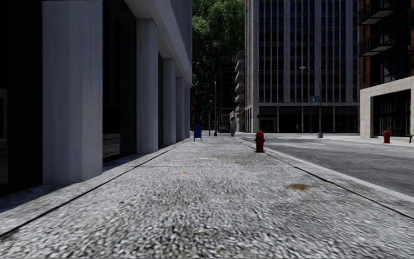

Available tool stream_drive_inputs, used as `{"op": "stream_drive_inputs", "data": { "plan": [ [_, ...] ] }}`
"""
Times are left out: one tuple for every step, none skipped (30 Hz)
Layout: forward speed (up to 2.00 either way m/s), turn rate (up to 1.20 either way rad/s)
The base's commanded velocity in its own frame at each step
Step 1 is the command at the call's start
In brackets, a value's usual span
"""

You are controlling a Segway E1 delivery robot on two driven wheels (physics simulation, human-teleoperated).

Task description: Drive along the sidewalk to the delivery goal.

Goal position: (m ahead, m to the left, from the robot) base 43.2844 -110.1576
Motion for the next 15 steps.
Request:
{"op": "stream_drive_inputs", "data": {
  "plan": [
    [2.0, 0.0],
    [2.0, 0.0],
    [2.0, 0.0],
    [2.0, 0.0],
    [2.0, 0.0],
    [2.0, 0.0],
    [2.0, 0.0],
    [2.0, 0.0],
    [2.0, 0.0],
    [2.0, 0.0],
    [2.0, 0.0],
    [2.0, 0.0],
    [2.0, 0.0],
    [2.0, 0.0],
    [2.0, 0.0]
  ]
}}
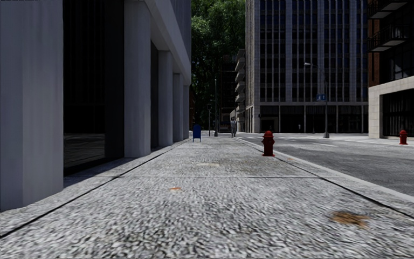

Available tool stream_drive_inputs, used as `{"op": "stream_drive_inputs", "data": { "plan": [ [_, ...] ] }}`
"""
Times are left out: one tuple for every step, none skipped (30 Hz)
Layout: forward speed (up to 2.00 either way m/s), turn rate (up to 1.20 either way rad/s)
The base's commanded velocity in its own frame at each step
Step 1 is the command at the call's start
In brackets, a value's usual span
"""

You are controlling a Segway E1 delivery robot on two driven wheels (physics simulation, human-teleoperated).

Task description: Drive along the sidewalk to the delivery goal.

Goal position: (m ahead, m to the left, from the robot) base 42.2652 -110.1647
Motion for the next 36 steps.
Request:
{"op": "stream_drive_inputs", "data": {
  "plan": [
    [2.0, 0.0],
    [2.0, 0.0],
    [2.0, 0.0],
    [2.0, 0.0],
    [2.0, 0.0],
    [2.0, 0.0],
    [2.0, 0.0],
    [2.0, 0.0],
    [2.0, 0.0],
    [2.0, 0.0],
    [2.0, 0.0],
    [2.0, 0.0],
    [2.0, 0.0],
    [2.0, 0.0],
    [2.0, 0.0],
    [2.0, 0.0],
    [2.0, 0.0],
    [2.0, 0.0],
    [2.0, 0.0],
    [2.0, 0.0],
    [2.0, 0.0],
    [2.0, 0.0],
    [2.0, 0.0],
    [2.0, 0.0],
    [2.0, 0.0],
    [2.0, 0.0],
    [2.0, 0.0],
    [2.0, 0.0],
    [2.0, 0.0],
    [2.0, 0.0],
    [2.0, 0.0],
    [2.0, 0.0],
    [2.0, 0.0],
    [2.0, 0.0],
    [2.0, 0.0],
    [2.0, 0.0]
  ]
}}
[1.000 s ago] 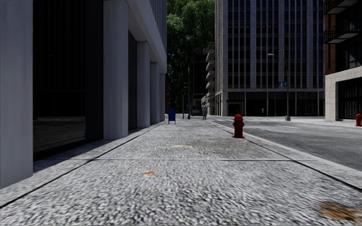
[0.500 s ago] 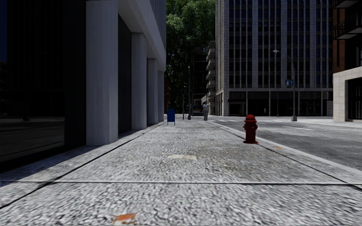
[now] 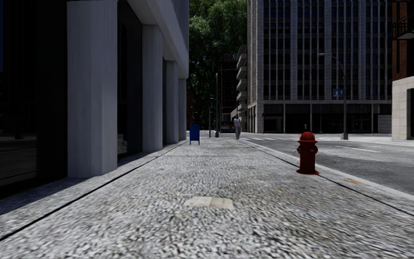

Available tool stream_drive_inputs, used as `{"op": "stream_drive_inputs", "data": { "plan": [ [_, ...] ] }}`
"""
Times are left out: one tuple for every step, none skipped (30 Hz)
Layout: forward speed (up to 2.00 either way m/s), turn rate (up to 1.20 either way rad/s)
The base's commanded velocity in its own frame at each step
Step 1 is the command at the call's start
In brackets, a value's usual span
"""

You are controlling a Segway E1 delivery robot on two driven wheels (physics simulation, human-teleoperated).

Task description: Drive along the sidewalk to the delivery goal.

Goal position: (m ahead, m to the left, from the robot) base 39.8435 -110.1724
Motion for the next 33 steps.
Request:
{"op": "stream_drive_inputs", "data": {
  "plan": [
    [2.0, 0.0],
    [2.0, 0.0],
    [2.0, 0.0],
    [2.0, 0.0],
    [2.0, 0.0],
    [2.0, 0.0],
    [2.0, 0.0],
    [2.0, 0.0],
    [2.0, 0.0],
    [2.0, 0.0],
    [2.0, 0.0],
    [2.0, 0.0],
    [2.0, 0.0],
    [2.0, 0.0],
    [2.0, 0.0],
    [2.0, 0.0],
    [2.0, 0.0],
    [2.0, 0.0],
    [2.0, 0.0],
    [2.0, 0.0],
    [2.0, 0.0],
    [2.0, 0.0],
    [2.0, 0.0],
    [2.0, 0.0],
    [2.0, 0.0],
    [2.0, 0.0],
    [2.0, 0.0],
    [2.0, 0.0],
    [2.0, 0.0],
    [2.0, 0.0],
    [2.0, 0.0],
    [2.0, 0.0],
    [2.0, 0.0]
  ]
}}
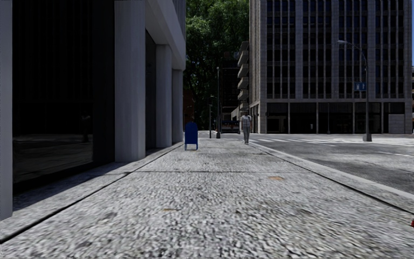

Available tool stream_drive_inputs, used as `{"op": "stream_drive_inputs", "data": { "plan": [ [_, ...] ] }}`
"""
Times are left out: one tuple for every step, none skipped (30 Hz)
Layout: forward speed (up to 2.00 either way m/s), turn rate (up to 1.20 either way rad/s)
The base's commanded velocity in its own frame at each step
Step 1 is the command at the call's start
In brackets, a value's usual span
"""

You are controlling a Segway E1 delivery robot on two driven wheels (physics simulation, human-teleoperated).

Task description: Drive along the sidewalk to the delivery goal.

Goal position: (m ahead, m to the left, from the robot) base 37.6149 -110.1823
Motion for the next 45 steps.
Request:
{"op": "stream_drive_inputs", "data": {
  "plan": [
    [2.0, 0.0],
    [2.0, 0.0],
    [2.0, 0.0],
    [2.0, 0.0],
    [2.0, 0.0],
    [2.0, 0.0],
    [2.0, 0.0],
    [2.0, 0.0],
    [2.0, 0.0],
    [2.0, 0.0],
    [2.0, 0.0],
    [2.0, 0.0],
    [2.0, 0.0],
    [2.0, 0.0],
    [2.0, 0.0],
    [2.0, 0.0],
    [2.0, 0.0],
    [2.0, 0.0],
    [2.0, 0.0],
    [2.0, 0.0],
    [2.0, 0.0],
    [2.0, 0.0],
    [2.0, 0.0],
    [2.0, 0.0],
    [2.0, 0.0],
    [2.0, 0.0],
    [2.0, 0.0],
    [2.0, 0.0],
    [2.0, 0.0],
    [2.0, 0.0],
    [2.0, 0.0],
    [2.0, 0.0],
    [2.0, 0.0],
    [2.0, 0.0],
    [2.0, 0.0],
    [2.0, 0.0],
    [2.0, 0.0],
    [2.0, 0.0],
    [2.0, 0.0],
    [2.0, 0.0],
    [2.0, 0.0],
    [2.0, 0.0],
    [2.0, 0.0],
    [2.0, 0.0],
    [2.0, 0.0]
  ]
}}
